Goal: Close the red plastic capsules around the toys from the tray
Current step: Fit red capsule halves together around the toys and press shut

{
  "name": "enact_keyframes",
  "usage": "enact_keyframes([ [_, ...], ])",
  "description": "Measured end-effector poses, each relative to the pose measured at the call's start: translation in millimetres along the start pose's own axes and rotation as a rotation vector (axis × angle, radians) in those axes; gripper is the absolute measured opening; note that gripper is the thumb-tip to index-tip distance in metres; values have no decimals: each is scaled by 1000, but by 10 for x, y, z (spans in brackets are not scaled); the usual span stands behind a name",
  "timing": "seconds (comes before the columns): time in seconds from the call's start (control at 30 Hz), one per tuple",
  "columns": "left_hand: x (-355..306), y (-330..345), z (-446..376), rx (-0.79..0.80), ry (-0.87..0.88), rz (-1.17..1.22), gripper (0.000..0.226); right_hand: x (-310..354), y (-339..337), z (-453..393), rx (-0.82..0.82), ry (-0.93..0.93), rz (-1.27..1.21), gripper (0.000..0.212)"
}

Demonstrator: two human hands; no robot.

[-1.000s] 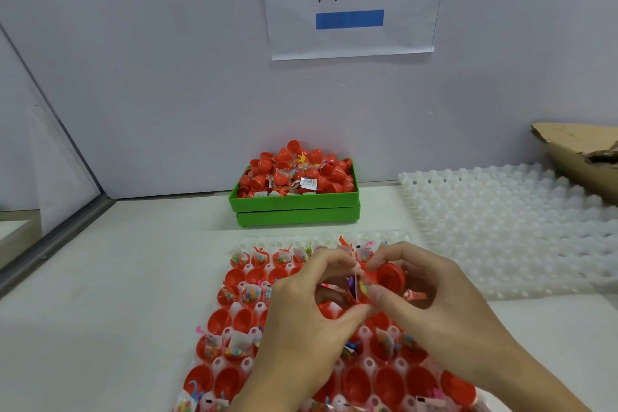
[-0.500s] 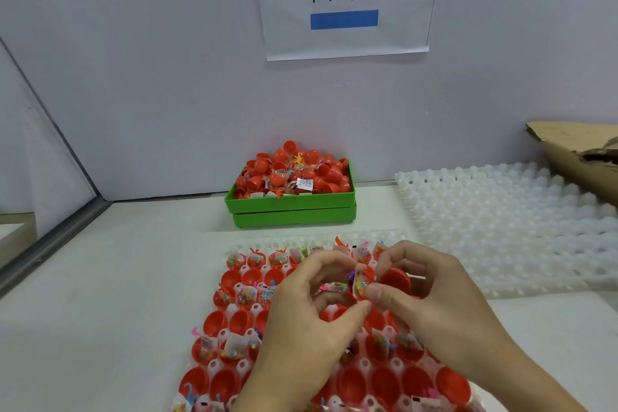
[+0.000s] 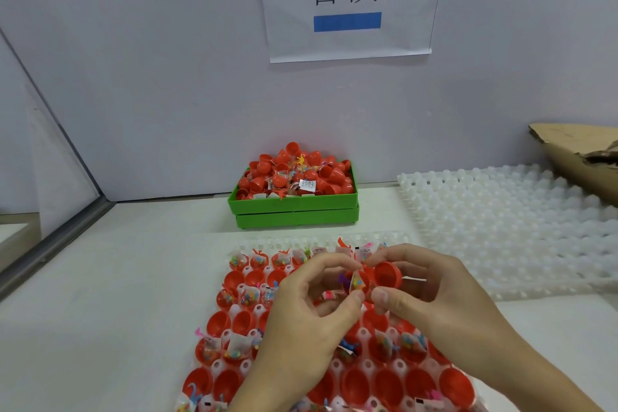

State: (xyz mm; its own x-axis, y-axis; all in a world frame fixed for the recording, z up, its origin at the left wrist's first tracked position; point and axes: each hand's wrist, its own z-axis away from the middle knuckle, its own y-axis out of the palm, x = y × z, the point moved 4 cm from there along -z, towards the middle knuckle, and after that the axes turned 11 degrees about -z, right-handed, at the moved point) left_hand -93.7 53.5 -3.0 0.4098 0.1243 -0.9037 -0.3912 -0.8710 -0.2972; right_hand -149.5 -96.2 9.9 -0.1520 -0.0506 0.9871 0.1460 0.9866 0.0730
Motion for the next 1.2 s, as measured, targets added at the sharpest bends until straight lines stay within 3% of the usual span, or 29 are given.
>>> enact_keyframes([
  [0.2, 10, 10, -17, -17, 6, 1, 26, 20, -1, 8, 14, 3, -72, 25],
  [0.3, 20, 14, -15, -18, -5, 26, 16, 19, -15, 7, 17, 7, -75, 25],
  [0.6, 59, -9, -36, -20, -4, 14, 8, 27, -12, 5, 50, -2, -51, 31],
  [0.93, 56, -42, 5, -31, 8, -173, 28, 25, 17, 4, 23, -29, -9, 30],
  [1.1, -18, 0, 27, 52, 37, -86, 36, 44, -30, -6, -37, -55, -45, 33],
  [1.2, 5, -7, 18, 22, 30, -49, 42, 55, -19, -6, -30, -55, -54, 34],
])
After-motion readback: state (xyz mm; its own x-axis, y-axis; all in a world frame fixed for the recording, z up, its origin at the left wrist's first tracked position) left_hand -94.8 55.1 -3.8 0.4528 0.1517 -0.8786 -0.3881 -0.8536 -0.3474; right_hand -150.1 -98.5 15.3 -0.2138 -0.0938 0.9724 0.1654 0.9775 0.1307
